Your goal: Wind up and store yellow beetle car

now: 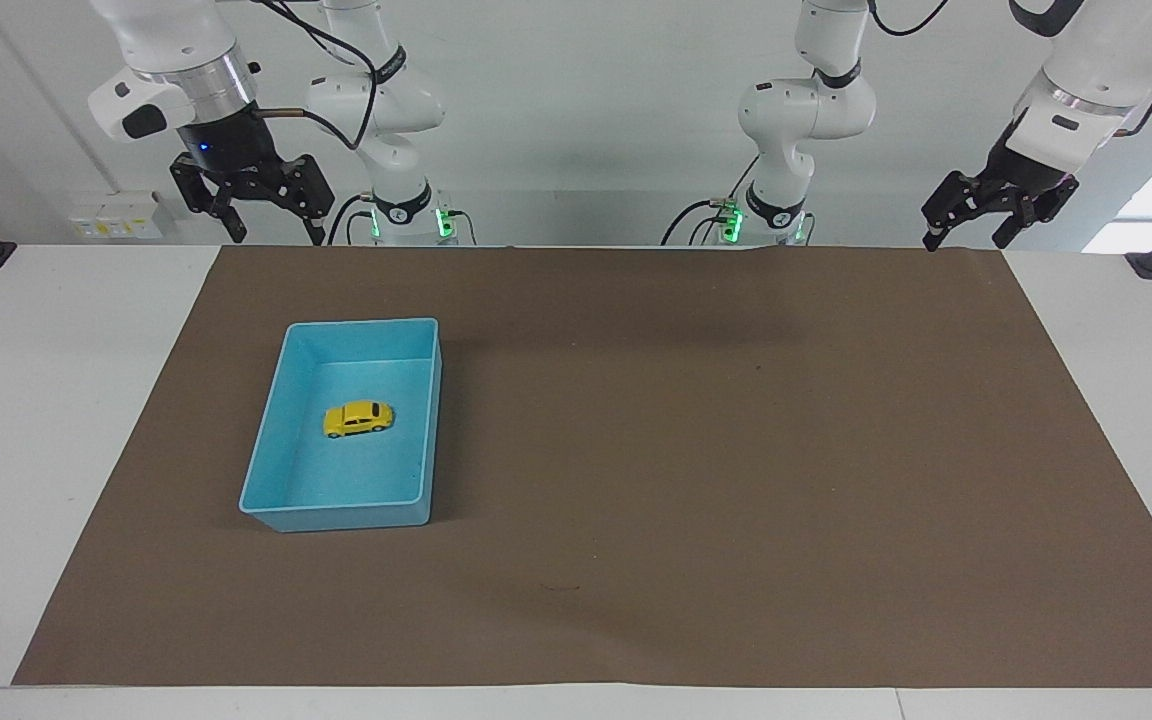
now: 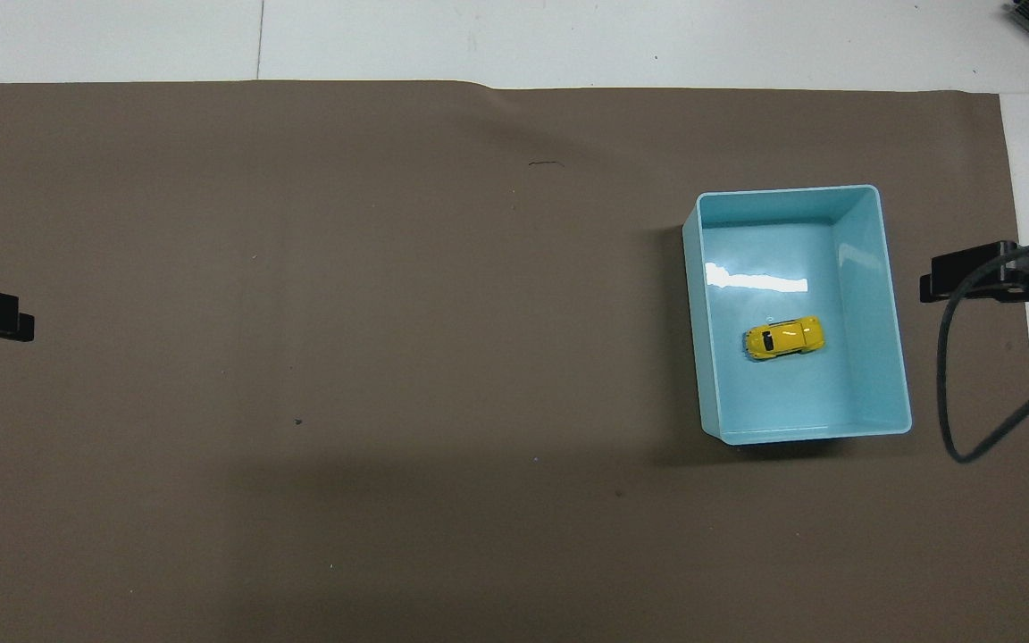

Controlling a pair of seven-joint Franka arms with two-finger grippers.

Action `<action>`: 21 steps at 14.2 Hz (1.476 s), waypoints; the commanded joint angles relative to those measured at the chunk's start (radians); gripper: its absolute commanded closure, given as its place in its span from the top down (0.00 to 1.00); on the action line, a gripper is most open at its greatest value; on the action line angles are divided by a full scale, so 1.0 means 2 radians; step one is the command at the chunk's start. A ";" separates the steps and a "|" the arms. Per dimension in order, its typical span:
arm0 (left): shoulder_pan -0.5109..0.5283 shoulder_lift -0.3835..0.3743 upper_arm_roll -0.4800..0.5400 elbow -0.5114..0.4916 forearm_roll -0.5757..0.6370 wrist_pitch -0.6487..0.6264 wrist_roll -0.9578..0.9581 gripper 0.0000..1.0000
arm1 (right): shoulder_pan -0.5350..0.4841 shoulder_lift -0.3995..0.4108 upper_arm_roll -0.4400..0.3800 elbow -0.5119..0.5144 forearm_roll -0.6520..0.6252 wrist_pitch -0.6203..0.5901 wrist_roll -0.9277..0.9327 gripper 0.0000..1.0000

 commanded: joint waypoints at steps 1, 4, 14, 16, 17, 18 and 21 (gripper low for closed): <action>0.006 -0.001 -0.004 0.003 0.009 -0.008 0.001 1.00 | -0.004 -0.003 0.003 -0.001 0.008 0.005 0.005 1.00; 0.006 -0.001 -0.004 0.003 0.009 -0.008 0.001 1.00 | -0.003 -0.004 0.008 -0.001 0.009 0.003 0.005 1.00; 0.006 -0.001 -0.004 0.003 0.009 -0.008 0.001 1.00 | -0.006 -0.007 0.002 -0.003 0.010 -0.002 0.005 1.00; 0.006 -0.001 -0.004 0.003 0.009 -0.008 0.001 1.00 | -0.006 -0.006 0.002 -0.002 0.009 0.000 0.005 1.00; 0.006 -0.001 -0.004 0.003 0.009 -0.008 0.001 1.00 | -0.008 -0.006 0.001 -0.002 0.008 0.000 0.005 1.00; 0.006 -0.001 -0.004 0.003 0.009 -0.008 0.001 1.00 | -0.014 -0.006 0.001 -0.002 0.008 -0.001 0.006 1.00; 0.006 -0.001 -0.004 0.003 0.009 -0.008 0.001 1.00 | -0.017 -0.005 0.001 -0.002 0.008 0.006 0.004 1.00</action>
